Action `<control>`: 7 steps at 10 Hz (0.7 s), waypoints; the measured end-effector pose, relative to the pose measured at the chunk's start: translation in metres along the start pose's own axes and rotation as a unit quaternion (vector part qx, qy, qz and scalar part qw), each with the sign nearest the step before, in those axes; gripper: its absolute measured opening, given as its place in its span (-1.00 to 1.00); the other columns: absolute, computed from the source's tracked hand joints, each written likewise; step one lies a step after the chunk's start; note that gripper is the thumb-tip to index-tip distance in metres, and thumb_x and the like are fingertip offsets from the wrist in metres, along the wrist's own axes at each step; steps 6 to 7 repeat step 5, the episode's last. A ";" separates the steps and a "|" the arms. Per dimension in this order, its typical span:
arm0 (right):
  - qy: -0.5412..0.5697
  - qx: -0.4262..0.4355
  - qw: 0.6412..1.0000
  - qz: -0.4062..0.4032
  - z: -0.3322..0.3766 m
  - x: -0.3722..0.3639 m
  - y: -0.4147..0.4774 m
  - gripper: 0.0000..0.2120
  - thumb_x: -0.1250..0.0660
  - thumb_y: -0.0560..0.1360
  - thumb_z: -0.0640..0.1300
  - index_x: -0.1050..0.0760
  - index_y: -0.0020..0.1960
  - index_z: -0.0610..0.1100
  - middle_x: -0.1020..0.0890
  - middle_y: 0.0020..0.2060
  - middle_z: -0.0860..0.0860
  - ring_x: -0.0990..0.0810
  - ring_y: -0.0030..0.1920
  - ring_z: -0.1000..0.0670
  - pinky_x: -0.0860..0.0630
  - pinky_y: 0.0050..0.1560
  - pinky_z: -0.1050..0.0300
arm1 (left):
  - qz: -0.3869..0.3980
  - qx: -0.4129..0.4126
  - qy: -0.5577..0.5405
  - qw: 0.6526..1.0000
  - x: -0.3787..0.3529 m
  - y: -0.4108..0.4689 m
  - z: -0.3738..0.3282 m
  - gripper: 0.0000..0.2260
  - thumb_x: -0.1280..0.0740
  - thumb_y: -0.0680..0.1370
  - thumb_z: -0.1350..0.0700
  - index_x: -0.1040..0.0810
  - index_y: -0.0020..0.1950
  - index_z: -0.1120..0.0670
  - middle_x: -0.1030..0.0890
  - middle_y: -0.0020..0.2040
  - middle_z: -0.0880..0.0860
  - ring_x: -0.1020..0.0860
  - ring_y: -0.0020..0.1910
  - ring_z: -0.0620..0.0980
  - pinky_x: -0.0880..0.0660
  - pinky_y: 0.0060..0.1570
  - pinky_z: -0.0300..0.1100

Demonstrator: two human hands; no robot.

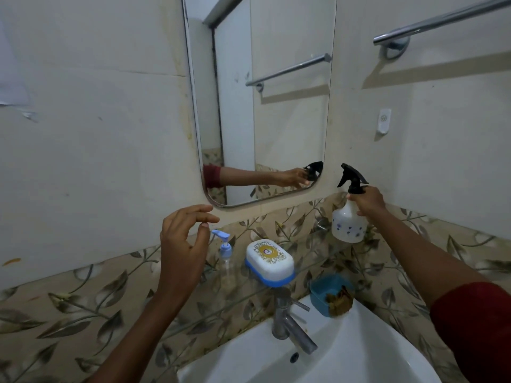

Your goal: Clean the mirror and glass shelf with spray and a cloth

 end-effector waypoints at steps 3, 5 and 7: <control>-0.047 0.030 0.998 0.021 0.000 -0.003 0.015 -0.67 -0.38 0.43 -0.16 -0.51 0.17 -0.24 -0.59 0.06 -0.24 -0.55 0.04 -0.25 -0.49 -0.02 -0.05 | 0.017 0.005 0.008 1.000 -0.011 0.004 0.008 -0.81 -0.18 0.48 0.20 -0.58 -0.15 0.03 -0.61 0.02 -0.06 -0.47 0.11 -0.06 -0.33 0.12 -0.14; -0.108 0.030 0.994 0.011 -0.007 -0.002 0.003 -0.59 -0.38 0.42 -0.28 -0.44 0.25 -0.30 -0.55 0.18 -0.29 -0.52 0.16 -0.28 -0.47 0.11 -0.07 | 0.026 0.018 -0.004 0.999 -0.015 -0.002 0.006 -0.80 -0.18 0.45 0.21 -0.60 -0.17 0.09 -0.62 0.00 -0.03 -0.50 0.07 -0.06 -0.36 0.12 -0.10; -0.108 0.030 0.994 0.011 -0.007 -0.002 0.003 -0.59 -0.38 0.42 -0.28 -0.44 0.25 -0.30 -0.55 0.18 -0.29 -0.52 0.16 -0.28 -0.47 0.11 -0.07 | 0.026 0.018 -0.004 0.999 -0.015 -0.002 0.006 -0.80 -0.18 0.45 0.21 -0.60 -0.17 0.09 -0.62 0.00 -0.03 -0.50 0.07 -0.06 -0.36 0.12 -0.10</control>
Point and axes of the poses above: each hand's wrist, its own y-axis towards the middle knuckle, its own x-axis out of the back of the hand, z = x × y, the point moved 7 cm from there along y, towards the middle knuckle
